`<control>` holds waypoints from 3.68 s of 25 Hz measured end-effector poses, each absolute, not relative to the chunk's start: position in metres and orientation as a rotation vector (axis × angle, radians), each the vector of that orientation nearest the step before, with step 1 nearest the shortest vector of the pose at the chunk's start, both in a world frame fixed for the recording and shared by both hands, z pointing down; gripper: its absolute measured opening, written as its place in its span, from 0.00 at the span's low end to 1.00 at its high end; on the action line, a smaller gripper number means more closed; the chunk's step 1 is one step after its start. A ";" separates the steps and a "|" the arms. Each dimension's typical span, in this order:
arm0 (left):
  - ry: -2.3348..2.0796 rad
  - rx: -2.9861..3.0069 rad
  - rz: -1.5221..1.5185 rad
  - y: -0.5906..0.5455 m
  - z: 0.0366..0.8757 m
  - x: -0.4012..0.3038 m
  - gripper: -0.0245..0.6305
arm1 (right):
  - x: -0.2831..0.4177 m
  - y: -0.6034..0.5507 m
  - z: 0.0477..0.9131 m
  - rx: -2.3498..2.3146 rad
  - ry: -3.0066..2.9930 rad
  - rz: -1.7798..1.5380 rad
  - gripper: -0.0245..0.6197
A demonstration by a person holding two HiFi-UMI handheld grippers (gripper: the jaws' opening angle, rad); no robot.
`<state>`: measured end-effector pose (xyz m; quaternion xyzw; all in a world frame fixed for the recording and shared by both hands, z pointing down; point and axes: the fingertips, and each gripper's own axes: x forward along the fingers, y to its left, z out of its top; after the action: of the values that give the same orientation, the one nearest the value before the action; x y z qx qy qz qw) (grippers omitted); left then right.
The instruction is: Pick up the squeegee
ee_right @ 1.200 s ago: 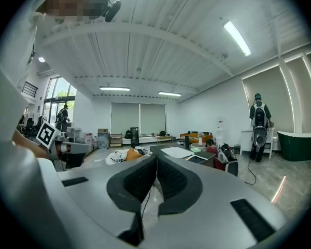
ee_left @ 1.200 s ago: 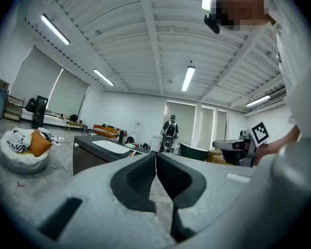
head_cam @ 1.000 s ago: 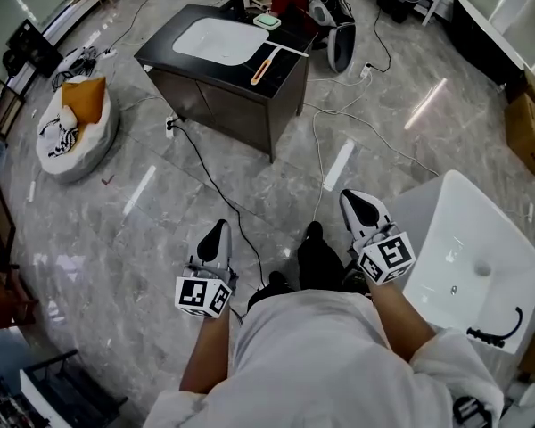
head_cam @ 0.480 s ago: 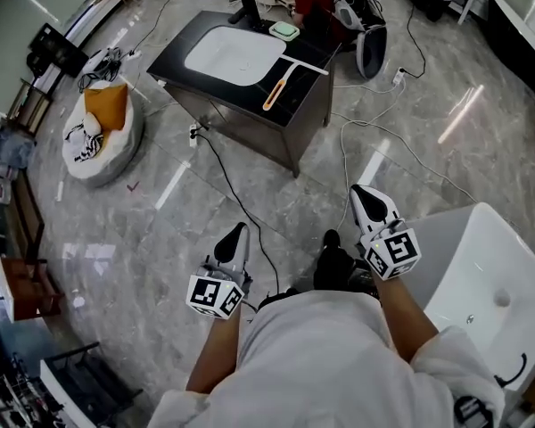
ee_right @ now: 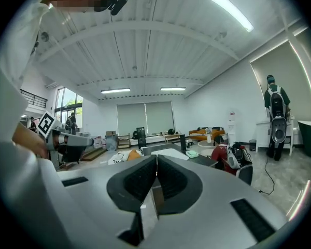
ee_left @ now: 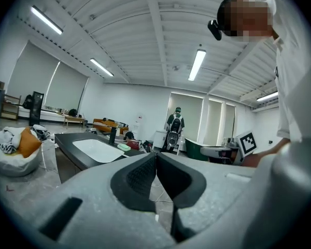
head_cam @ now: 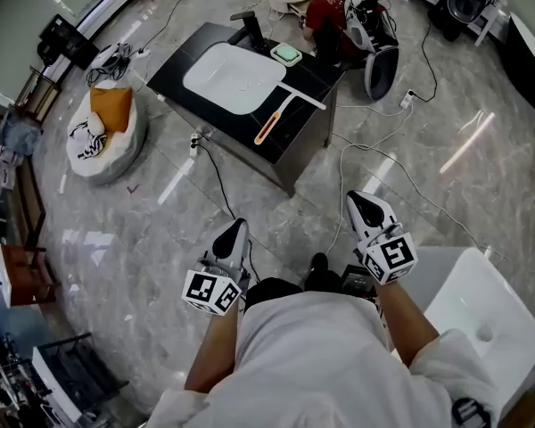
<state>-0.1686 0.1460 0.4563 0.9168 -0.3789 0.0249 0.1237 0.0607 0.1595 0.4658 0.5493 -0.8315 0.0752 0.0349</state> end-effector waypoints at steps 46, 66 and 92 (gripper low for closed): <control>-0.910 2.540 0.409 -0.228 0.542 -0.023 0.18 | 0.161 -0.271 0.497 1.447 -2.603 0.358 0.06; -0.609 2.372 1.291 -0.236 0.676 0.033 0.27 | 0.225 -0.340 0.544 1.297 -2.617 0.481 0.06; -0.622 2.176 1.542 -0.235 0.729 0.035 0.19 | 0.259 -0.336 0.563 1.335 -2.584 0.546 0.06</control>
<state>0.0354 -0.2349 0.7289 0.7786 -0.2224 0.5516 0.2002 0.2594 -0.3365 0.5635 0.4492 -0.8696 0.1838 0.0908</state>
